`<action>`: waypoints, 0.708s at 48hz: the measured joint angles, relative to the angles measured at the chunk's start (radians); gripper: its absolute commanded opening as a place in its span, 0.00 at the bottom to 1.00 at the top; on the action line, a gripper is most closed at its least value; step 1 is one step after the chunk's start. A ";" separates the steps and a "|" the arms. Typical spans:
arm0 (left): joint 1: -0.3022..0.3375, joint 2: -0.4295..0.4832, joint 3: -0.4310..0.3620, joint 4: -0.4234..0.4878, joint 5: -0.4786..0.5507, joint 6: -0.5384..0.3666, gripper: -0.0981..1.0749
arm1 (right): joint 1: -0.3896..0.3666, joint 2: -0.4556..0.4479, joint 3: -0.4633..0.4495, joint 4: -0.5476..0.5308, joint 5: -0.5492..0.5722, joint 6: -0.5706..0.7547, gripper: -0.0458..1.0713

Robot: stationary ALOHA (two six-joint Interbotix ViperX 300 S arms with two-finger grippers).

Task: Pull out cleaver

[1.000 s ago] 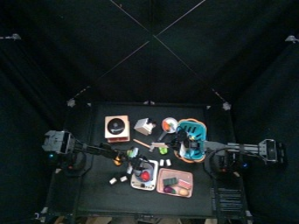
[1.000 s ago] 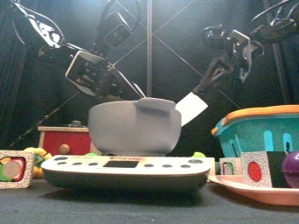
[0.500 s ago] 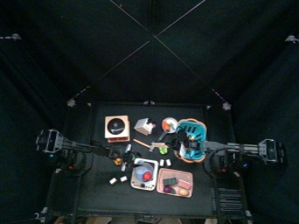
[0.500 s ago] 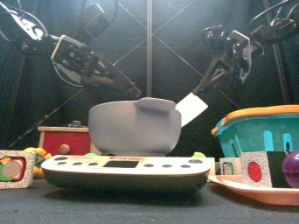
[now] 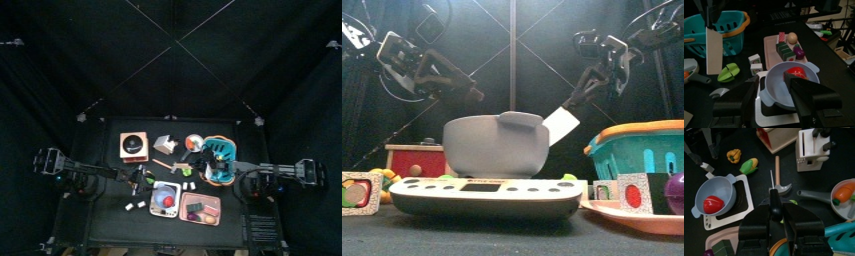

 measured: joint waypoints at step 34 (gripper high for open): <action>-0.003 0.002 0.037 -0.029 0.000 -0.002 0.79 | 0.006 0.005 0.002 -0.038 -0.092 -0.006 0.49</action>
